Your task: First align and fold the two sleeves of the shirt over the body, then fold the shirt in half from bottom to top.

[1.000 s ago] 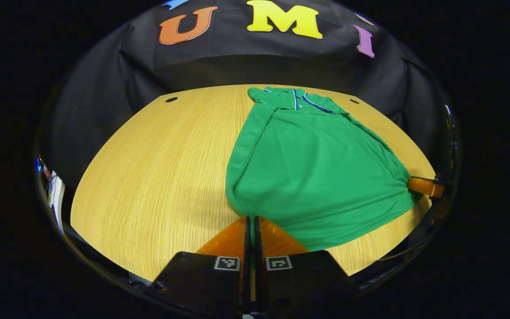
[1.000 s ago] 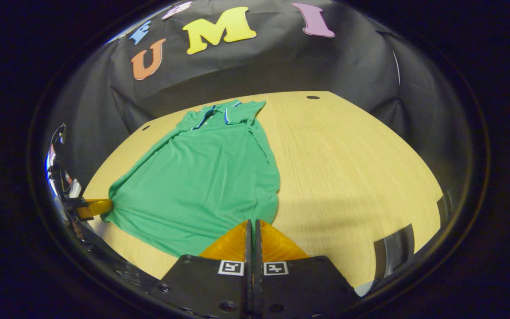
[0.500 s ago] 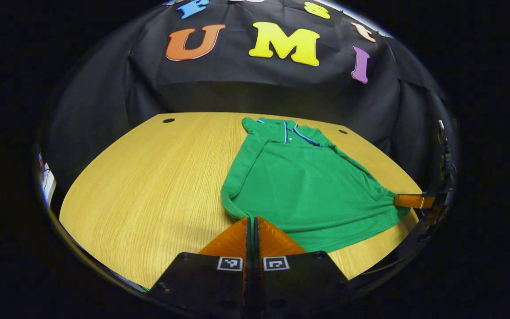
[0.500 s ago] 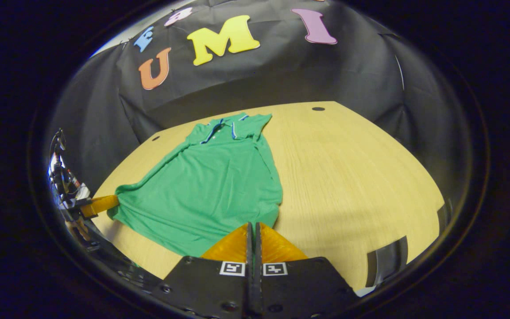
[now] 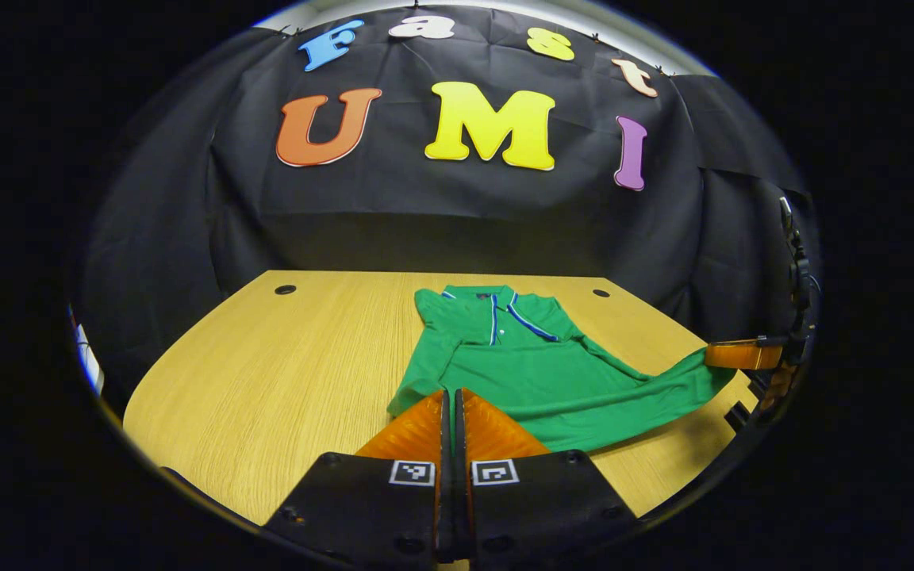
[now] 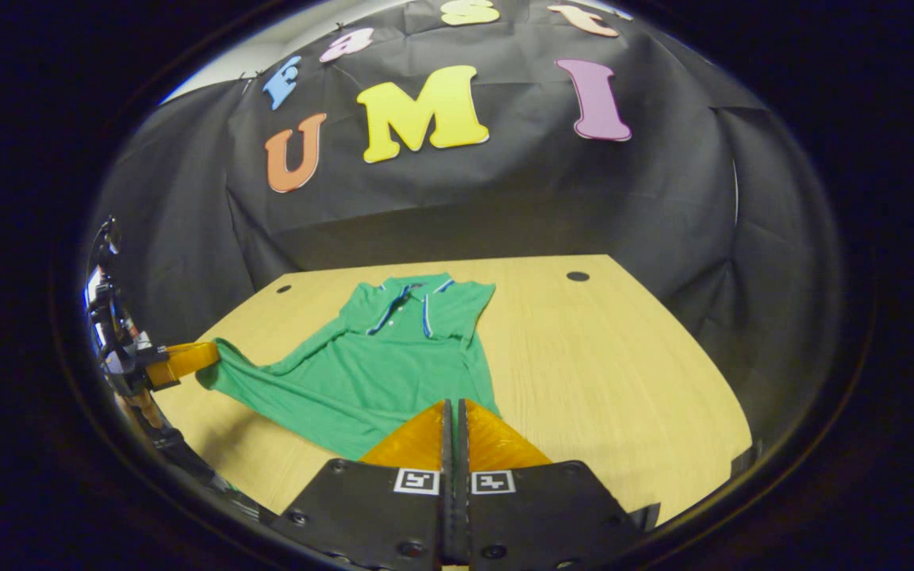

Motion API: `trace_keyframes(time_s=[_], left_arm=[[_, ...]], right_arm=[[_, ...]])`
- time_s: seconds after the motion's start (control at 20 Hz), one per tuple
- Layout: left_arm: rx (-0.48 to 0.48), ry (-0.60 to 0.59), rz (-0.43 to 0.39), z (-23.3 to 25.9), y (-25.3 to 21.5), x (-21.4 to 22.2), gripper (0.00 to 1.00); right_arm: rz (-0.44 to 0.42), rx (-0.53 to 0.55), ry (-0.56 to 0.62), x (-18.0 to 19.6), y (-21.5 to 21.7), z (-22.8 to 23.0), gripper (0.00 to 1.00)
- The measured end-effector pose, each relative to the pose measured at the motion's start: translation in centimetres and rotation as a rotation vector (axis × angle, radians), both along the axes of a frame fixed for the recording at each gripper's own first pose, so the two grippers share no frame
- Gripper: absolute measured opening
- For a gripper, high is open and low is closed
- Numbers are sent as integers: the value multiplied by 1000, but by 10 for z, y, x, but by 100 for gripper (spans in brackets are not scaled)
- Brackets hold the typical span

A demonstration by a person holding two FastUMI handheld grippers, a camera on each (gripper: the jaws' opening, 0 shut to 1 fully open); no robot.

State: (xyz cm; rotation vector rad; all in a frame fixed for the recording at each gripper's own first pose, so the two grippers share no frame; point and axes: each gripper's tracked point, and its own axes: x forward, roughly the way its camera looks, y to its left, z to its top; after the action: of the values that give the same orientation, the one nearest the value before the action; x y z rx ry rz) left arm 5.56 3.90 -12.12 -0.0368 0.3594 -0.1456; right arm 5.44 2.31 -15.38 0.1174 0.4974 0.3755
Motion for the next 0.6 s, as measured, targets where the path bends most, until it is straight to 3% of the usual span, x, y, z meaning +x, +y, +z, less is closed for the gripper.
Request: trace_keyframes(time_s=[0.25,0.6], left_arm=[[-8,-51,26,26,10,62,3],[28,-94,40,46,14,166,3]], right_arm=[[13,-7,-59,60,24,39,0],[-5,-26,-90,173,54,61,0]])
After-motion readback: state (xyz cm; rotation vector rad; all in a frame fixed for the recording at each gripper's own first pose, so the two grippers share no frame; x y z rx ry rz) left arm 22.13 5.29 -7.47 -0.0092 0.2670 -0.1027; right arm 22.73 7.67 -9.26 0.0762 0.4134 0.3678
